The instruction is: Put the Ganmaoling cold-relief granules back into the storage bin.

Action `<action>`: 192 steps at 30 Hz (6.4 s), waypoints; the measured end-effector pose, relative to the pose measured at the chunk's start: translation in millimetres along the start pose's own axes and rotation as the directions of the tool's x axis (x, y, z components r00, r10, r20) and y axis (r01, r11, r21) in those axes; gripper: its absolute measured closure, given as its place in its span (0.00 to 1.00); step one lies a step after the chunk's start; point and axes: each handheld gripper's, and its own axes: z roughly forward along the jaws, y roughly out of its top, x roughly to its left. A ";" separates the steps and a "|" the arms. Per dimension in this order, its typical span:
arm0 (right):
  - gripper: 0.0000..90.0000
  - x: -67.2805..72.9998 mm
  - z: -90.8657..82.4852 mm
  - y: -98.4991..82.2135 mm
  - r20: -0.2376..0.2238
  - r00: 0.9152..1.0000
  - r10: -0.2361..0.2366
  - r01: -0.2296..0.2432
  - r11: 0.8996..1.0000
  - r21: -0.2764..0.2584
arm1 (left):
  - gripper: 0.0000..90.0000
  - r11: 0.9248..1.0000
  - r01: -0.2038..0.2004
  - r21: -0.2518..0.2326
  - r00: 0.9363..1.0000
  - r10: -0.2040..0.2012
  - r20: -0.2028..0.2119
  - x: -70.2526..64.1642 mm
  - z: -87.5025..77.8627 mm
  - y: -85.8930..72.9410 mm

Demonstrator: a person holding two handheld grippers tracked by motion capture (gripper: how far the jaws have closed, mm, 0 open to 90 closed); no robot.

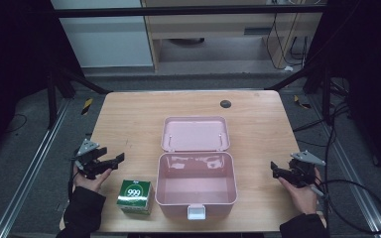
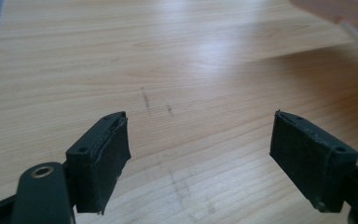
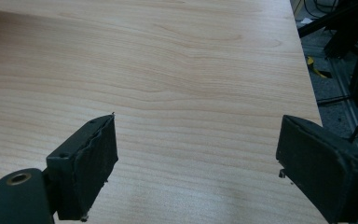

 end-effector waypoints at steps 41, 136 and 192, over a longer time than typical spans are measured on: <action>0.08 6.9 -3.8 3.0 -0.034 0.995 -0.089 0.088 0.996 -0.031 | 0.09 0.737 -0.662 0.138 0.707 0.553 0.440 -52.9 -46.5 70.7; 0.05 13.1 5.5 -1.8 -0.074 0.985 -0.156 0.160 0.986 0.045 | 0.11 0.410 -0.879 0.242 0.440 0.507 0.741 -104.6 13.4 6.7; 0.05 13.2 5.6 -1.7 -0.086 0.984 -0.158 0.163 0.986 0.045 | 0.16 0.486 -0.850 0.203 0.478 0.549 0.686 -122.1 -57.1 115.6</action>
